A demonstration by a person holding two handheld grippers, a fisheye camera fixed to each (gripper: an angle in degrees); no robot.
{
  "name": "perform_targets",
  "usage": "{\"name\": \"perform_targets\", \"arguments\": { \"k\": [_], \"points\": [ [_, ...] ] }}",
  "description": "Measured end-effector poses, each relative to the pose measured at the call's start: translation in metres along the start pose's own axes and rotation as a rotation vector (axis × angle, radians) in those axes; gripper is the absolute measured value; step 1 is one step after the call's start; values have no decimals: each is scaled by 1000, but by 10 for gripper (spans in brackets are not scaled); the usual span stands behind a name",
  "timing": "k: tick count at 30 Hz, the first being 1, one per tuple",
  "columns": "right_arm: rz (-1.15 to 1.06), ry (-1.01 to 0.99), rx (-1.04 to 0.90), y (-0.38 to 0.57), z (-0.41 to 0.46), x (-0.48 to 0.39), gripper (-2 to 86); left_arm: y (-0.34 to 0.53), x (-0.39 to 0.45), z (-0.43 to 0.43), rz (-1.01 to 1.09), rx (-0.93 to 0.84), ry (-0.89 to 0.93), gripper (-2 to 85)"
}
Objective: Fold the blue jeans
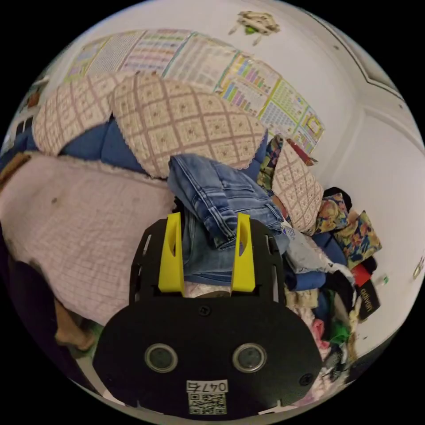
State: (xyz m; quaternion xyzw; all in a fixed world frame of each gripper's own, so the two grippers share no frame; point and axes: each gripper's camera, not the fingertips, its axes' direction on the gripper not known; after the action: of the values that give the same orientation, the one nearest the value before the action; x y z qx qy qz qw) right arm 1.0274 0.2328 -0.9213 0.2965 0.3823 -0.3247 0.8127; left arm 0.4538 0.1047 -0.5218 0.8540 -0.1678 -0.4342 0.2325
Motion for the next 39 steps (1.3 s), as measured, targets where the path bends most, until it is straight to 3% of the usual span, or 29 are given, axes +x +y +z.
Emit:
{"name": "perform_targets", "arguments": {
  "k": [5, 9, 14, 18, 20, 27, 31, 36, 39],
  "points": [
    [-162, 231, -33, 6, 35, -7, 107, 2, -25, 56, -69, -53, 16, -10],
    [-191, 227, -44, 11, 40, 3, 61, 6, -44, 97, -118, -71, 34, -10],
    [101, -53, 23, 15, 13, 89, 16, 14, -63, 145, -193, -103, 75, -8],
    [159, -147, 121, 23, -19, 125, 11, 12, -67, 197, -238, -138, 111, 9],
    [194, -226, 203, 29, -46, 141, 11, 6, -61, 223, -223, -151, 127, 67],
    [148, -400, 362, 51, -121, 139, 11, -46, -2, 327, -92, -117, 291, 140],
    [75, -683, 462, 81, -173, 123, 11, -79, 21, 375, -17, -124, 320, 198],
    [-54, -985, 481, 116, -217, 76, 9, -112, 48, 387, 102, -7, 674, 235],
    [-107, -1109, 419, 125, -227, 42, 9, -108, 90, 358, 340, 35, 919, 178]
  ]
}}
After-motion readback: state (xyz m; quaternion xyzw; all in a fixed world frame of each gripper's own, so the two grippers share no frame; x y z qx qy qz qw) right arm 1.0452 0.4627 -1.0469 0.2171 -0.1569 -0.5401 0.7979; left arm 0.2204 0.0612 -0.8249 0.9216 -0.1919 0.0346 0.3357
